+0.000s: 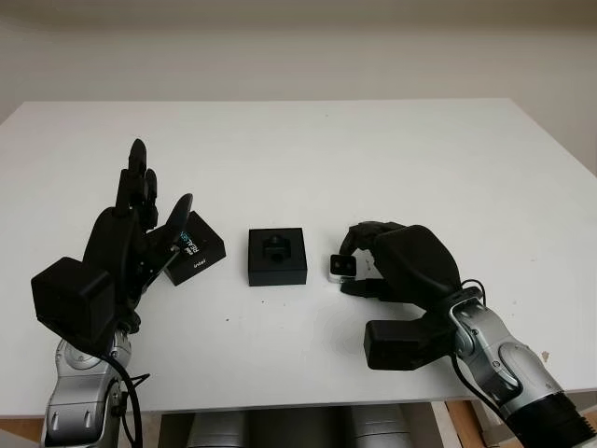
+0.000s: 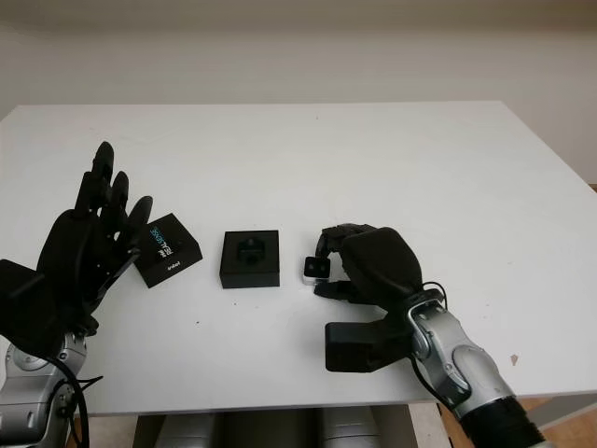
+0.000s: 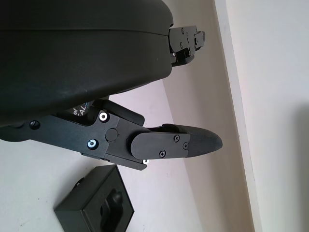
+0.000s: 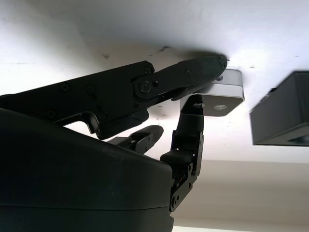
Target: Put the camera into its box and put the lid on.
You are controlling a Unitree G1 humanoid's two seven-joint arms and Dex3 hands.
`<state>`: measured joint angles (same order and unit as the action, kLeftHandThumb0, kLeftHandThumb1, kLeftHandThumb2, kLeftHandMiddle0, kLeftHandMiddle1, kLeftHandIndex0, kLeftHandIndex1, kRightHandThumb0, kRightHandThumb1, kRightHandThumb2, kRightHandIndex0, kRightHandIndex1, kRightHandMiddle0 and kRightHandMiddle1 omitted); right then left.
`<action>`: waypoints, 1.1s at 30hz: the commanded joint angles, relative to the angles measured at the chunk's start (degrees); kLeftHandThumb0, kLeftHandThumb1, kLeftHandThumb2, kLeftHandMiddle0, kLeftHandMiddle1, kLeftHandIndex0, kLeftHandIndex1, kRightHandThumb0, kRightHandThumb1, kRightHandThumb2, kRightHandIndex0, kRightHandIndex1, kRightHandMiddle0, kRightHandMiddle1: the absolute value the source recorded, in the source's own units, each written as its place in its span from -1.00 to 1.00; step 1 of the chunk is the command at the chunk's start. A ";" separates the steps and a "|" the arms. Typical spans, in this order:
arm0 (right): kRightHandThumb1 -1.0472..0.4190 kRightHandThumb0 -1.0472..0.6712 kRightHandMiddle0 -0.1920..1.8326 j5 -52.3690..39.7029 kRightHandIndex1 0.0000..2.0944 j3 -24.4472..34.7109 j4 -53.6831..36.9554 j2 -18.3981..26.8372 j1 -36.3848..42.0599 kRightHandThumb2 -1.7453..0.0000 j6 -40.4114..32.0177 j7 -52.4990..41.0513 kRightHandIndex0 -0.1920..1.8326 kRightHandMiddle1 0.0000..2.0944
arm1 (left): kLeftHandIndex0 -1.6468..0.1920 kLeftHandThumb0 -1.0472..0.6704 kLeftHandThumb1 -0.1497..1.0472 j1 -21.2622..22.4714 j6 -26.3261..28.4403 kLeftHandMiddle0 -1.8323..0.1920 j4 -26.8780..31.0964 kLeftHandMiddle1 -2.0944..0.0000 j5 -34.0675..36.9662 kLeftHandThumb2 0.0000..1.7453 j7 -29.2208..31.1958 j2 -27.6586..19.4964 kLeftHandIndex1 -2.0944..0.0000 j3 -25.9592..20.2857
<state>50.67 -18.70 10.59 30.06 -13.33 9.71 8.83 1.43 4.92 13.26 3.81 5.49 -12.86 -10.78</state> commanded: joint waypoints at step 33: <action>-0.96 -0.33 -0.41 -28.87 -0.94 9.52 21.36 -6.16 -10.43 0.94 11.55 -4.35 -0.30 0.51 | 0.95 -0.46 1.00 -0.21 -0.50 0.93 1.07 0.95 0.15 -0.57 -0.09 0.08 0.95 0.06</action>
<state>22.75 -10.13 31.83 24.52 -22.26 20.44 4.60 1.29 4.78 13.63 4.06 5.49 -12.68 -10.50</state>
